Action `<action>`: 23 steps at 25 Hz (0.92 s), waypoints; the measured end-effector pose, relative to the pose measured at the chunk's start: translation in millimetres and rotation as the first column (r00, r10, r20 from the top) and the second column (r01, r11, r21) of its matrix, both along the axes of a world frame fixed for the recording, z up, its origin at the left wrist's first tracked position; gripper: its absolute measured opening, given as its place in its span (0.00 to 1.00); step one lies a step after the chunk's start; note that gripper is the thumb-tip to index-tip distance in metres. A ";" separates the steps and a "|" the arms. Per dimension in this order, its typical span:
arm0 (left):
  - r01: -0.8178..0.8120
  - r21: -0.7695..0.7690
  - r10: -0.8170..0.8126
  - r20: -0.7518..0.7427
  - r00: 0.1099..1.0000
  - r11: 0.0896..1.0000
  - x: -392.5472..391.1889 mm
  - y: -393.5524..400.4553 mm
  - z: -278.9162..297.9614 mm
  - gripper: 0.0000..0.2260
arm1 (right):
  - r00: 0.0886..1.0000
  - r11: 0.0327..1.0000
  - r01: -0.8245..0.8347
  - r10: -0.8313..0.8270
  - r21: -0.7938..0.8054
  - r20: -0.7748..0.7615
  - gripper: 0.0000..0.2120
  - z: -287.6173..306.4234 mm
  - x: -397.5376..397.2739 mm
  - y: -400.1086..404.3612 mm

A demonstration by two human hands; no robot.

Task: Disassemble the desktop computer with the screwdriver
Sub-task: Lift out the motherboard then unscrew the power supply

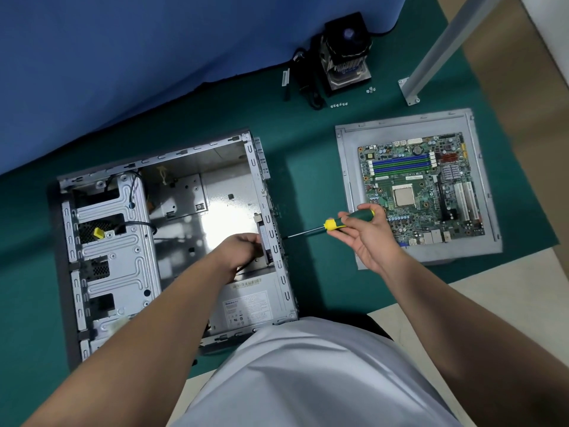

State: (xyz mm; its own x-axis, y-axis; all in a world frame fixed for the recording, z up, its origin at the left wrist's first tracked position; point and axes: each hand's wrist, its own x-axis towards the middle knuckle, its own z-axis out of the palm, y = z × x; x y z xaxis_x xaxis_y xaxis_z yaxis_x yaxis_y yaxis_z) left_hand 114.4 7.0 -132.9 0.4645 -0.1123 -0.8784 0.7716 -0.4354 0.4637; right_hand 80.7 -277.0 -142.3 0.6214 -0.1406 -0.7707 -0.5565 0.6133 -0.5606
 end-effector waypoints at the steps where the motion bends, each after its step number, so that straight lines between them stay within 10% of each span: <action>1: -0.003 -0.004 0.003 -0.008 1.000 1.000 -0.3 0.3 0.8 0.16 | 1.000 1.000 0.000 0.000 0.007 -0.001 0.22 -0.3 0.2 -0.3; 23: 0.065 0.082 -0.065 0.001 0.998 0.994 1.0 -2.4 6.4 0.15 | 0.997 0.994 -0.083 0.083 -0.071 -0.008 0.22 4.4 8.2 -0.1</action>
State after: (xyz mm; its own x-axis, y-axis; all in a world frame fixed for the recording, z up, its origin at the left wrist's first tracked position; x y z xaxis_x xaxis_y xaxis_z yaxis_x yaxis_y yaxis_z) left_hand 115.4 4.6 -126.5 0.4619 -0.0698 -0.8842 0.7388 -0.5213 0.4272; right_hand 88.9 -277.1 -138.0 0.6293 -0.1431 -0.7639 -0.6069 0.5234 -0.5980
